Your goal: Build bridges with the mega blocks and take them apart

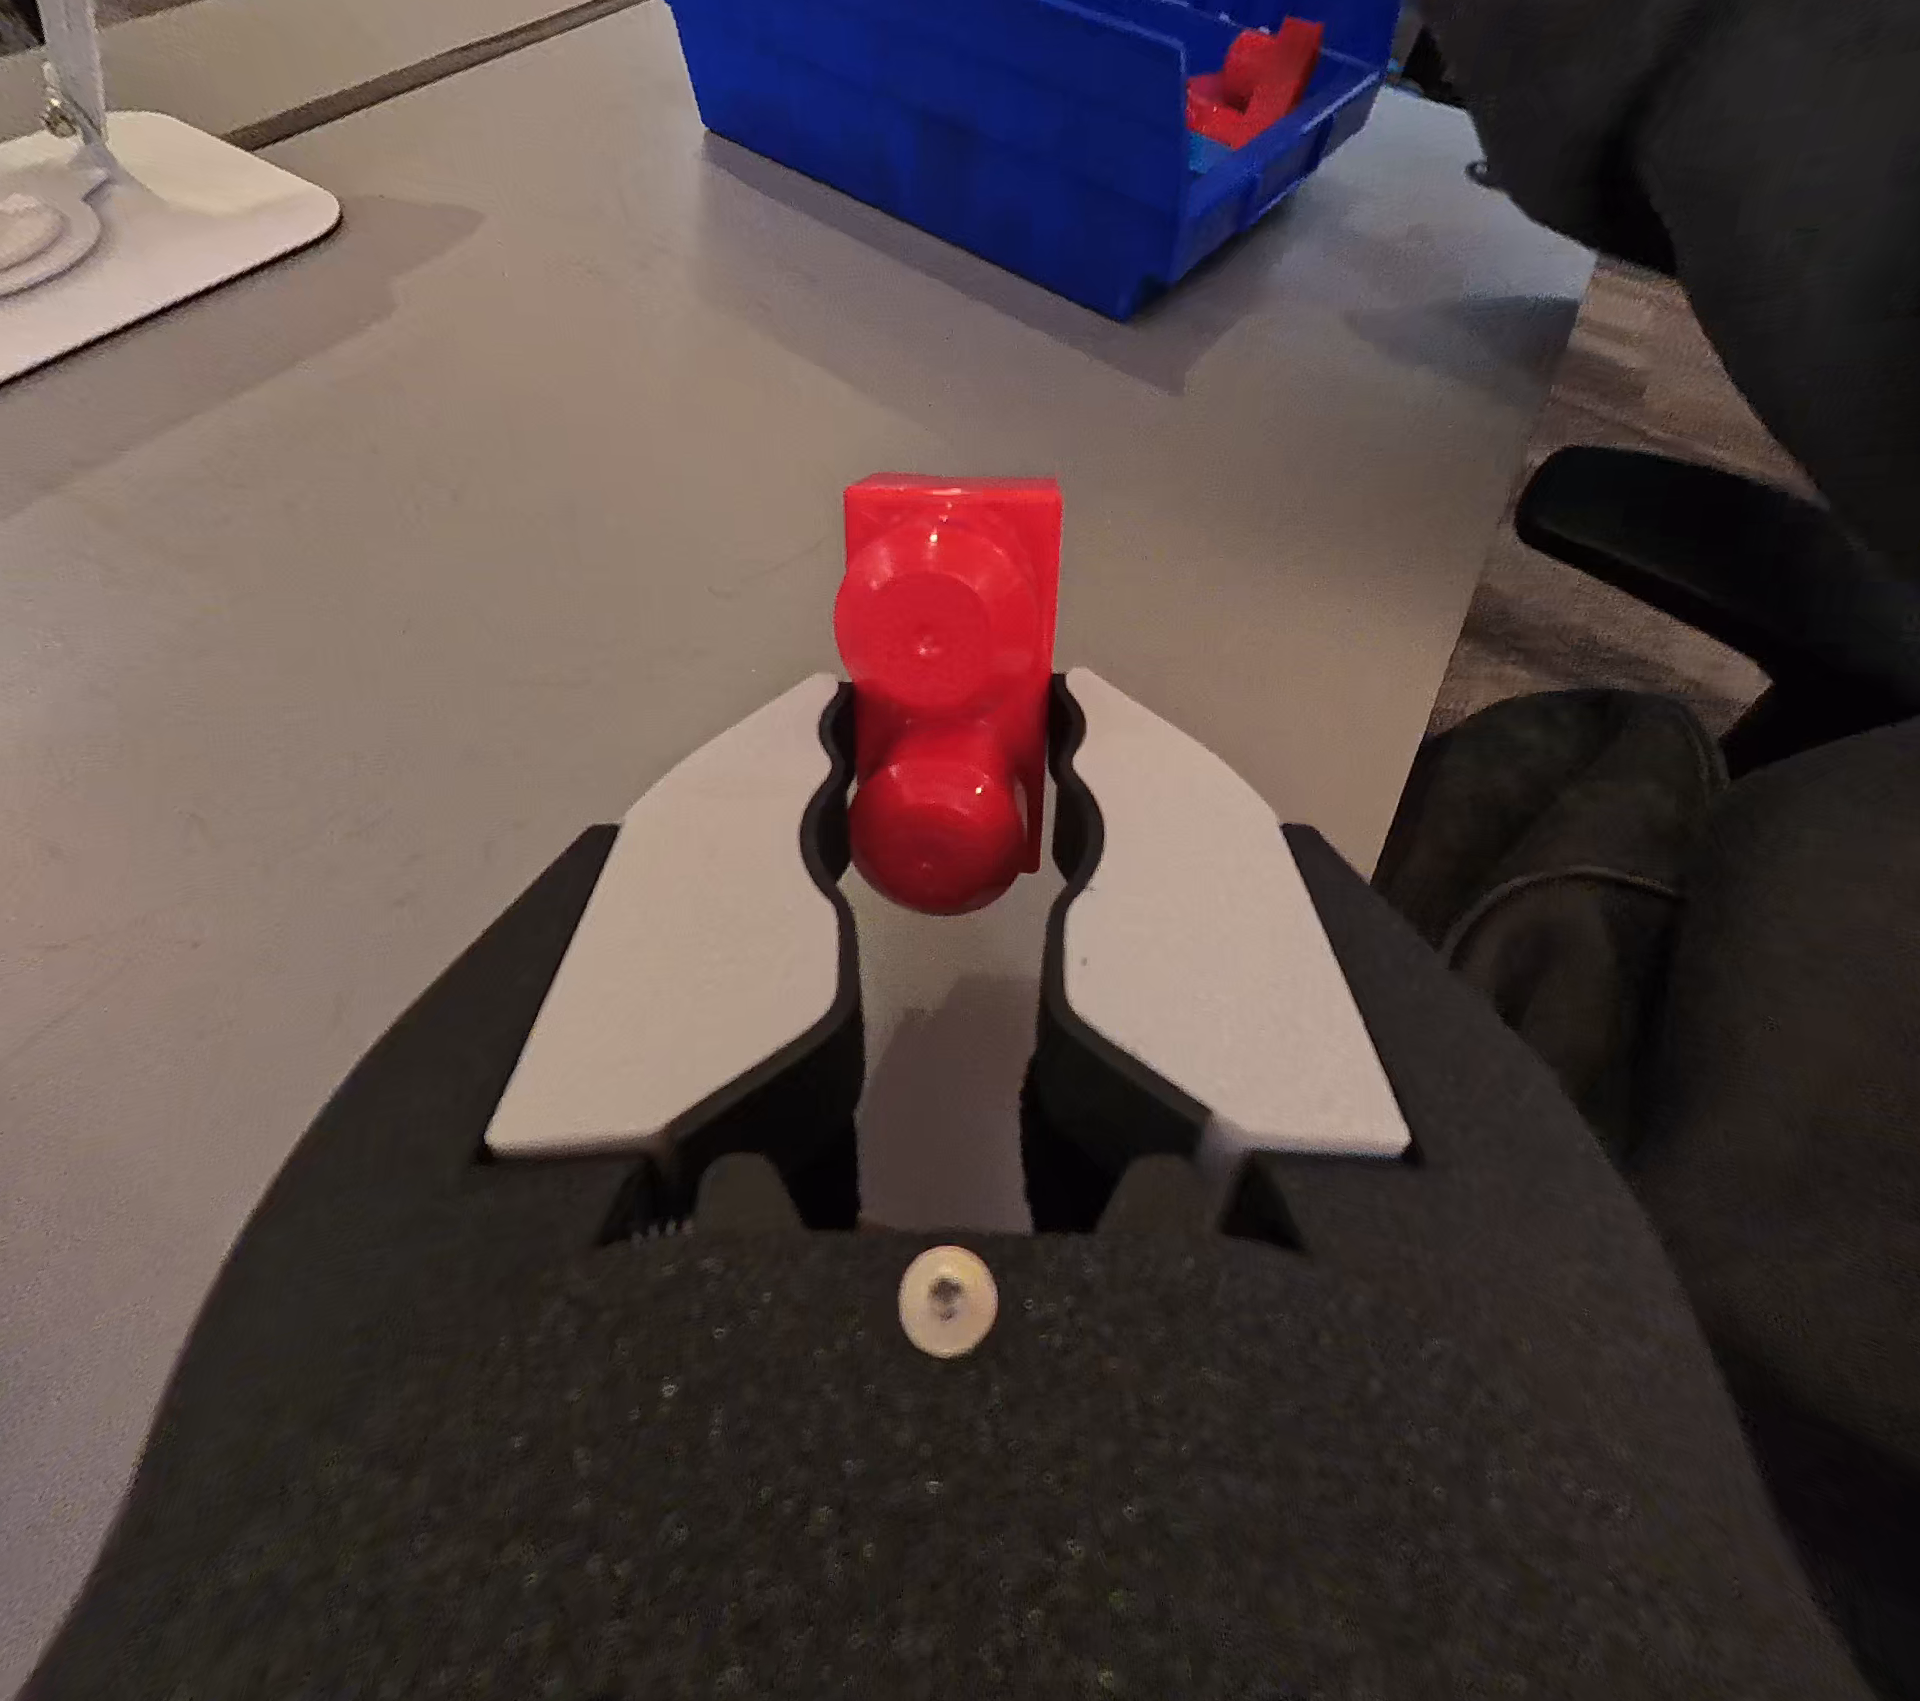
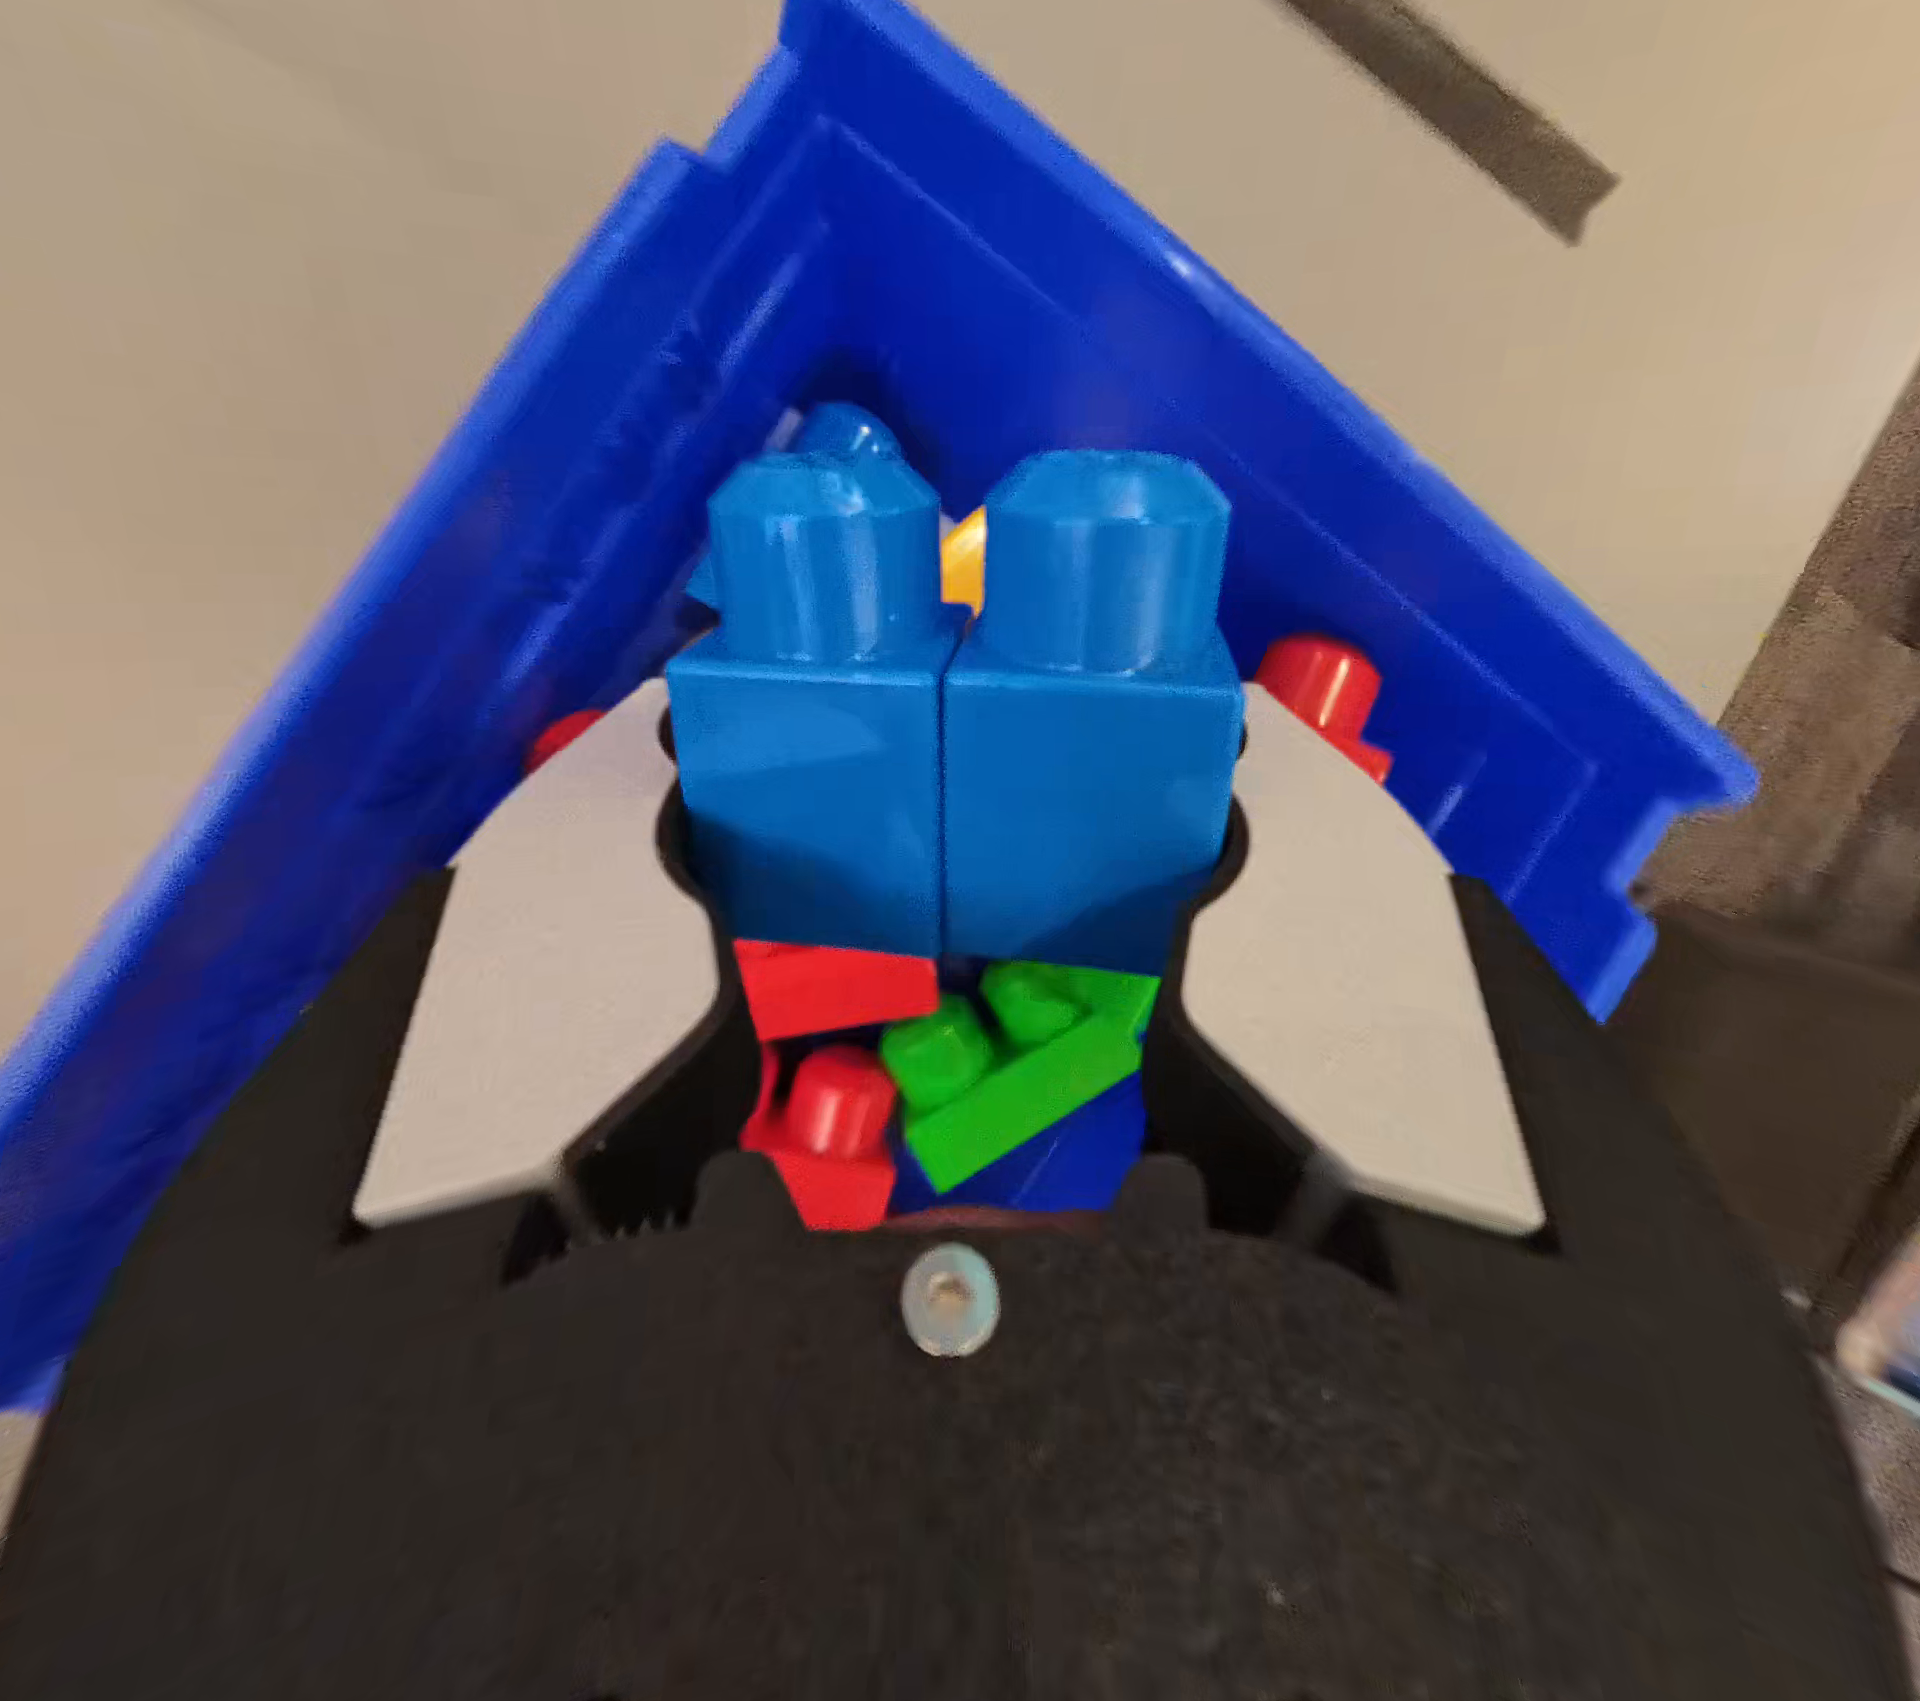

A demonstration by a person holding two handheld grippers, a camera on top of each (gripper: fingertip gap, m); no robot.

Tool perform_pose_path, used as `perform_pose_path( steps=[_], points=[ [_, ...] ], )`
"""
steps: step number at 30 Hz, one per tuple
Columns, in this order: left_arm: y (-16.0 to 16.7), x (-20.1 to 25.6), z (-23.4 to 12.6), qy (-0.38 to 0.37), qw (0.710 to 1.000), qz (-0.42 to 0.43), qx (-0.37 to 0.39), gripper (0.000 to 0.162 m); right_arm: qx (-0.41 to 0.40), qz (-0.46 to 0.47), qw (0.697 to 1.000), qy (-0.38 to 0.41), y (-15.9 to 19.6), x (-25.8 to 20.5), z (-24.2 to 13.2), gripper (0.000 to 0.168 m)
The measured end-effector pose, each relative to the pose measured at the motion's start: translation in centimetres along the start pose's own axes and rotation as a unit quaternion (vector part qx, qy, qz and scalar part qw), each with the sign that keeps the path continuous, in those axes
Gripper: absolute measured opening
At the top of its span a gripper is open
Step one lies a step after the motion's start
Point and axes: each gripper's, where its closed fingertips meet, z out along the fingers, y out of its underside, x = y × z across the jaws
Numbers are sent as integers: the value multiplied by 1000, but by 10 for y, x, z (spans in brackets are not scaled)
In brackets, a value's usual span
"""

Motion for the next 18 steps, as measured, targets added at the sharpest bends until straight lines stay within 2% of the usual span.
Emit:
perform_pose_path(
  steps=[4, 8, 10, 14, 16, 18],
  points=[
    [0, 0, -3, -18, 999, 32, -3, 35, -68, -70, 995, -16, -7, -4, 32, 94],
    [7, 2, -2, -3, 1000, 15, -12, 35, -138, -125, 982, -20, 1, -8, 48, 94],
    [10, 0, -1, -4, 1000, 6, -19, 35, -147, -142, 979, -15, 2, -7, 54, 95],
    [10, -4, -2, -3, 1000, -2, -20, 35, -123, -139, 982, -18, 0, -8, 51, 99],
    [9, -5, -3, -3, 1000, -4, -20, 35, -79, -137, 987, 4, -8, -6, 29, 99],
    [10, -5, -2, -3, 1000, -5, -23, 35, 7, -123, 992, 31, -22, -9, -13, 98]
  ],
)
